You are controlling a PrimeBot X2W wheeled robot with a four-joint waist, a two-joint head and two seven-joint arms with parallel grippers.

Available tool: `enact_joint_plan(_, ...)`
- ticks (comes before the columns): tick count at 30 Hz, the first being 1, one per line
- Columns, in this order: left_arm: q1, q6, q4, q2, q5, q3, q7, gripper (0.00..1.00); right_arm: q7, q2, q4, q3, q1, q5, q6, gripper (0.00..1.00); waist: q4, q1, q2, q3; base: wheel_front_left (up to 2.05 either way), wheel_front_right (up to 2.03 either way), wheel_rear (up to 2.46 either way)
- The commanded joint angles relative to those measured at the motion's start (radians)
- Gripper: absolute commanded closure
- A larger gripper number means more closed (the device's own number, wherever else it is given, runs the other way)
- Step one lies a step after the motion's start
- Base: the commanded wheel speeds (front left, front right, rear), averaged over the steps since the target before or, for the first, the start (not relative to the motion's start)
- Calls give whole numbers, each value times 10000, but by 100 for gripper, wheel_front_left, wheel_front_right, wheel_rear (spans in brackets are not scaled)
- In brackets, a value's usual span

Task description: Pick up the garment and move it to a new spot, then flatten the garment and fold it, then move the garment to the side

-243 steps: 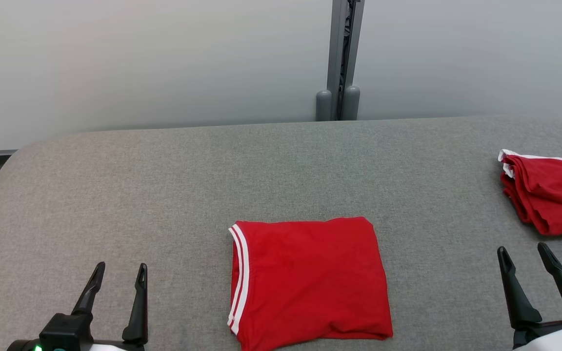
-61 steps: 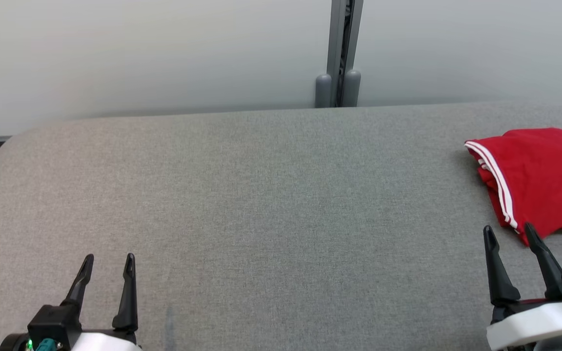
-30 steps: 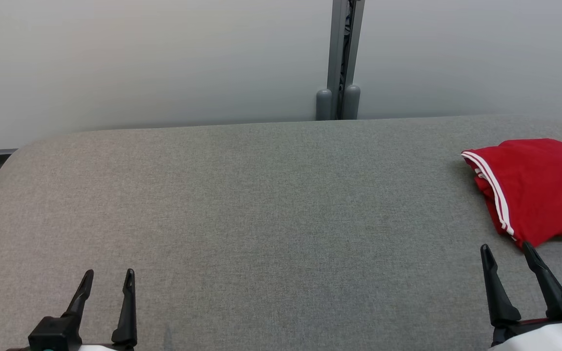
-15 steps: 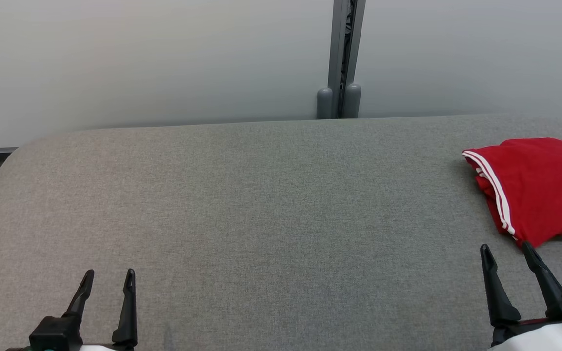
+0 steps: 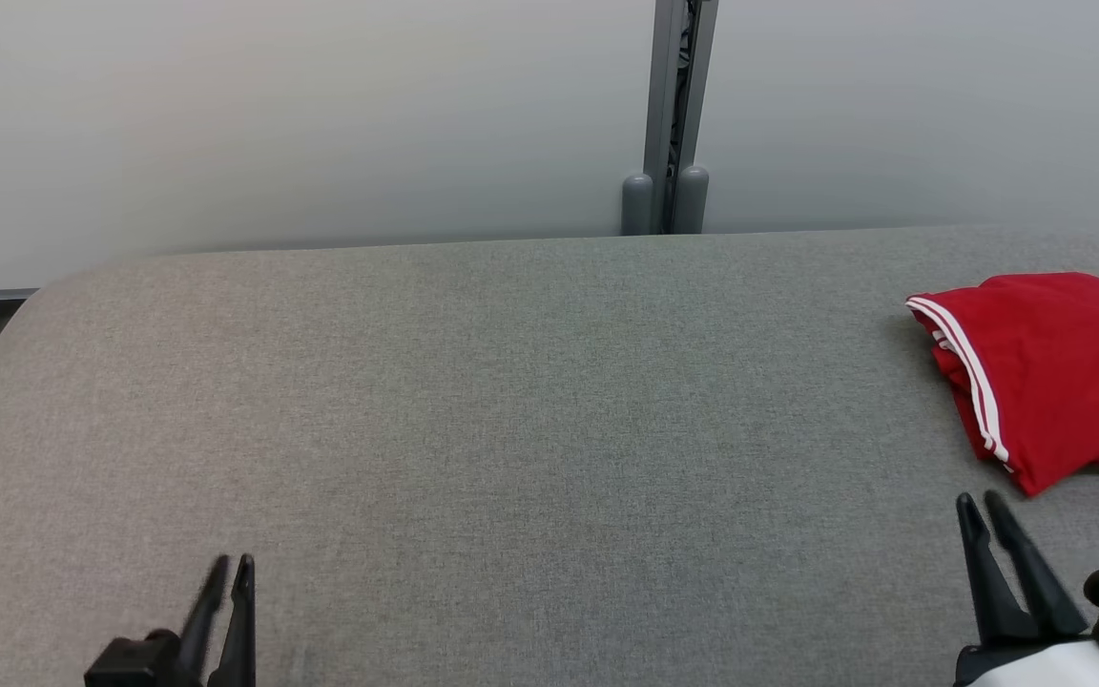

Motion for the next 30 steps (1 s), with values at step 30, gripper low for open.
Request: enact_joint_plan(30, -323, -1110, 80, -702, -4652, 1350, 1158, 100, 315, -101, 1048, 403, -803, 5389, 0, 100, -26, 0, -1, 28, 0, 0, 0)
